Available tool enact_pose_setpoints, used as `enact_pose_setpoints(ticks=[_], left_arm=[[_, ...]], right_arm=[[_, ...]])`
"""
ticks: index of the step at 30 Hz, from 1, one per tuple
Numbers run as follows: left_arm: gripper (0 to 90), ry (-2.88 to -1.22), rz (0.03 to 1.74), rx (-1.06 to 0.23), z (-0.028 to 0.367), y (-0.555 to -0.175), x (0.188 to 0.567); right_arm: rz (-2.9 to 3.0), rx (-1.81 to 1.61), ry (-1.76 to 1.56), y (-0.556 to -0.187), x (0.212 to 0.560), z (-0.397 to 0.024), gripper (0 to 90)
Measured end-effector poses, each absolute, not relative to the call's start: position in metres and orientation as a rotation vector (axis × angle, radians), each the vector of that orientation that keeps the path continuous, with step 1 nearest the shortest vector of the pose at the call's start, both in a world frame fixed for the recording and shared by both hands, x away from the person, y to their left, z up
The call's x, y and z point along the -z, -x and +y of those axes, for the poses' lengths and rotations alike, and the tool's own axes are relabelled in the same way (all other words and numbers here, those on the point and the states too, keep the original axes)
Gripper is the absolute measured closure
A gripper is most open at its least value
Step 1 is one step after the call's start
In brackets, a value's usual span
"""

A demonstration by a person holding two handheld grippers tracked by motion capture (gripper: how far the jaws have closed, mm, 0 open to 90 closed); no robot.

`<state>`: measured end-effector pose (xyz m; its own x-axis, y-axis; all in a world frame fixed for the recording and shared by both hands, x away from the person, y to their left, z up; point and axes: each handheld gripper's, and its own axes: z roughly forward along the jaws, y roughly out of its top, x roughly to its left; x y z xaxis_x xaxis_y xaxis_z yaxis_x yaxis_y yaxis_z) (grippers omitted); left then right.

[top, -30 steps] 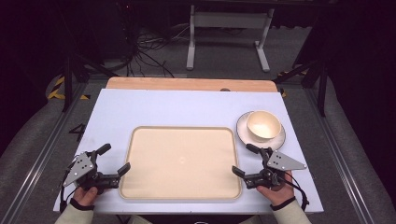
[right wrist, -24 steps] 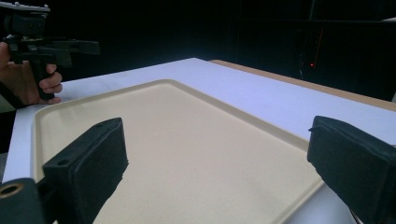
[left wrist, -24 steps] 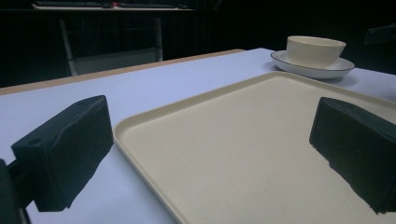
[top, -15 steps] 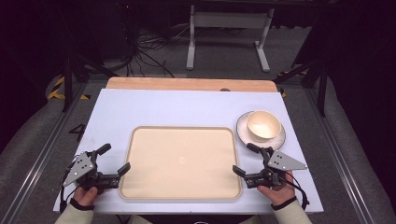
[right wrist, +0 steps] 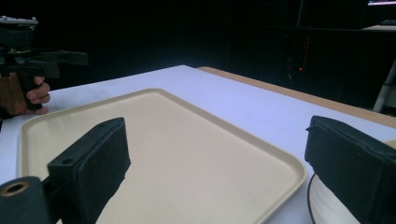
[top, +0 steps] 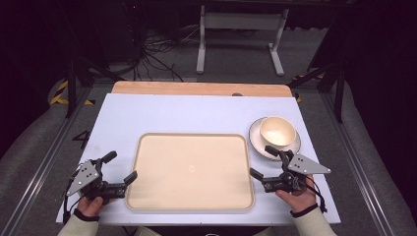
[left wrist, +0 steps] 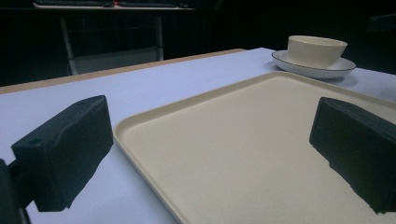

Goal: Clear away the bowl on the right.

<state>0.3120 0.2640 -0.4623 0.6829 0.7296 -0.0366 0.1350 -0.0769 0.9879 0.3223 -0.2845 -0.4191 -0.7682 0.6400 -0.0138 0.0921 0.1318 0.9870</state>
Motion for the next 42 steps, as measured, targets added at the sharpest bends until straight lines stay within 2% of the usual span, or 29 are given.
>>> enact_pose_setpoints(ticks=[17, 42], left_arm=[[0.2, -1.601, 0.745, -0.575, 0.264, -0.313, 0.462], [0.2, -1.603, 0.743, -0.577, 0.263, -0.313, 0.462]], right_arm=[[1.987, -1.59, -0.781, -0.33, 0.402, -0.308, 7.9], [1.956, -1.488, -0.897, -0.358, 0.386, -0.335, 22.6]])
